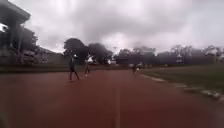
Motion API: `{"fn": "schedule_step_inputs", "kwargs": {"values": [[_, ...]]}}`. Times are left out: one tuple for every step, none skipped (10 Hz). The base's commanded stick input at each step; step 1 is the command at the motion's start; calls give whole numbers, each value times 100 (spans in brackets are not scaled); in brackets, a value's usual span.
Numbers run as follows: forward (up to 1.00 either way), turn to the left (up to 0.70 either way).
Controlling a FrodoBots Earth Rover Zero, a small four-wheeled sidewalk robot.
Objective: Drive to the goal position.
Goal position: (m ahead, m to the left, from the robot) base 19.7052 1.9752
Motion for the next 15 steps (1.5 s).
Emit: {"fn": "schedule_step_inputs", "kwargs": {"values": [[50,-26],[50,2],[50,2],[50,2],[50,2],[50,2],[50,2],[50,2],[50,2],[50,2],[50,2],[50,2],[50,2],[50,2],[50,2]]}}
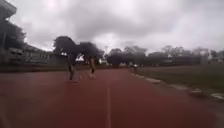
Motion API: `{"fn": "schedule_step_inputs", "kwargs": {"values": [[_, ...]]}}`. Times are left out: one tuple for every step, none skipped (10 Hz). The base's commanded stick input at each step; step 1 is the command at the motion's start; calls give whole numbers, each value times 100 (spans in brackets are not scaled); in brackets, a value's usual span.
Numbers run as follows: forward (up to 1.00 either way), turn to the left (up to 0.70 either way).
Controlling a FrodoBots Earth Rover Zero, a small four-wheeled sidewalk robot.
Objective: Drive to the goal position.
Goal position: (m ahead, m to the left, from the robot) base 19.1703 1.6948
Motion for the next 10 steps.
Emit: {"fn": "schedule_step_inputs", "kwargs": {"values": [[50,2],[50,2],[50,2],[50,2],[50,2],[50,2],[50,2],[50,2],[50,2],[50,2]]}}
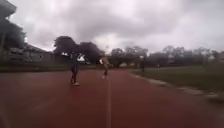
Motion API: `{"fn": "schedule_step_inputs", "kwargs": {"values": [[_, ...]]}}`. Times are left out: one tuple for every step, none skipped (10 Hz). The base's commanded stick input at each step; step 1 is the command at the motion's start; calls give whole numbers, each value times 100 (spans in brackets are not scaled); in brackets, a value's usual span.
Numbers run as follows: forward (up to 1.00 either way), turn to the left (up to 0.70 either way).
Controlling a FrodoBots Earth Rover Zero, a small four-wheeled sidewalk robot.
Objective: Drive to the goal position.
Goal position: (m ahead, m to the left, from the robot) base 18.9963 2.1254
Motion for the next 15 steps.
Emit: {"fn": "schedule_step_inputs", "kwargs": {"values": [[50,2],[50,2],[50,2],[50,2],[50,2],[50,2],[50,2],[50,2],[50,2],[50,2],[50,2],[50,2],[50,2],[50,2],[50,2]]}}
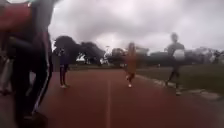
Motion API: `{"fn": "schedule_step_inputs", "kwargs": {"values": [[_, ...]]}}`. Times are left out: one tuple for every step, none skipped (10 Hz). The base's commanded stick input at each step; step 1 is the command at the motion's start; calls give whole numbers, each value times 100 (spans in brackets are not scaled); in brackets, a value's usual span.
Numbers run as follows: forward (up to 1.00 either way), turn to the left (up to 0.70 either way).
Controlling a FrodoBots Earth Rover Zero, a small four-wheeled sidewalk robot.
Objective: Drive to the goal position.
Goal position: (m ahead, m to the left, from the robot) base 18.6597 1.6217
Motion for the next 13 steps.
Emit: {"fn": "schedule_step_inputs", "kwargs": {"values": [[50,2],[50,2],[50,2],[50,2],[50,2],[50,2],[50,2],[50,2],[50,2],[50,2],[50,2],[50,2],[50,2]]}}
